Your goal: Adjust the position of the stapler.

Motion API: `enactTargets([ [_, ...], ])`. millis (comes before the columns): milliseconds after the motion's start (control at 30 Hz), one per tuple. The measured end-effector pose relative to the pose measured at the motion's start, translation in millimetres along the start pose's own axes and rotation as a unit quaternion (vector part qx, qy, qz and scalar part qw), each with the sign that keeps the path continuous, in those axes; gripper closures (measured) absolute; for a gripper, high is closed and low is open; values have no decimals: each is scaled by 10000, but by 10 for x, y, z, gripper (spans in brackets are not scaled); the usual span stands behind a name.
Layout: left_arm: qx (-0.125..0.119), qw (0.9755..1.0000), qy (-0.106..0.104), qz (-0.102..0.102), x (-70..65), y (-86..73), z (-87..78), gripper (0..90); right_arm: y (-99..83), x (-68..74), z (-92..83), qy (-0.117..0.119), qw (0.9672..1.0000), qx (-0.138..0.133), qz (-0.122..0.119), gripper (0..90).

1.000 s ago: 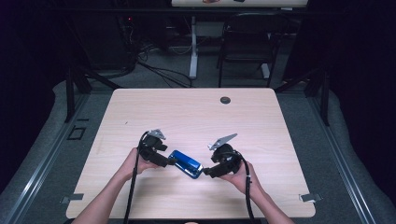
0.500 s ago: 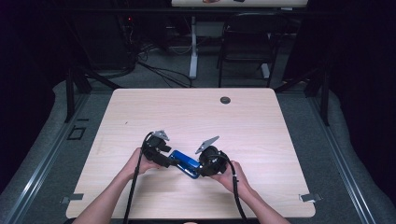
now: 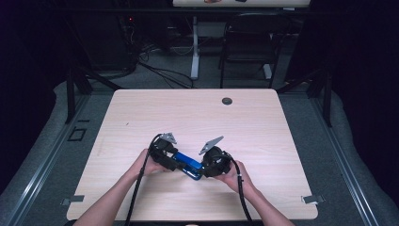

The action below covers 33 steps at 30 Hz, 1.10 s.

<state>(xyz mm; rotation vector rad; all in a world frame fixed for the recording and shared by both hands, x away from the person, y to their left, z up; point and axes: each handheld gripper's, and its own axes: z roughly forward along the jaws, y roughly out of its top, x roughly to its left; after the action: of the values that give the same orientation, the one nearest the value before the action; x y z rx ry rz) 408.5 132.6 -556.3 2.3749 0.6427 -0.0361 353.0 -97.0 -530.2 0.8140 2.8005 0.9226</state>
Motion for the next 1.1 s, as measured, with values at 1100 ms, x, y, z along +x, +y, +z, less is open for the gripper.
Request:
enactTargets([
  [1100,-129,9993,20,340,-117,43,53,271,-34,-150,-94,-36,9985,493,239,620],
])
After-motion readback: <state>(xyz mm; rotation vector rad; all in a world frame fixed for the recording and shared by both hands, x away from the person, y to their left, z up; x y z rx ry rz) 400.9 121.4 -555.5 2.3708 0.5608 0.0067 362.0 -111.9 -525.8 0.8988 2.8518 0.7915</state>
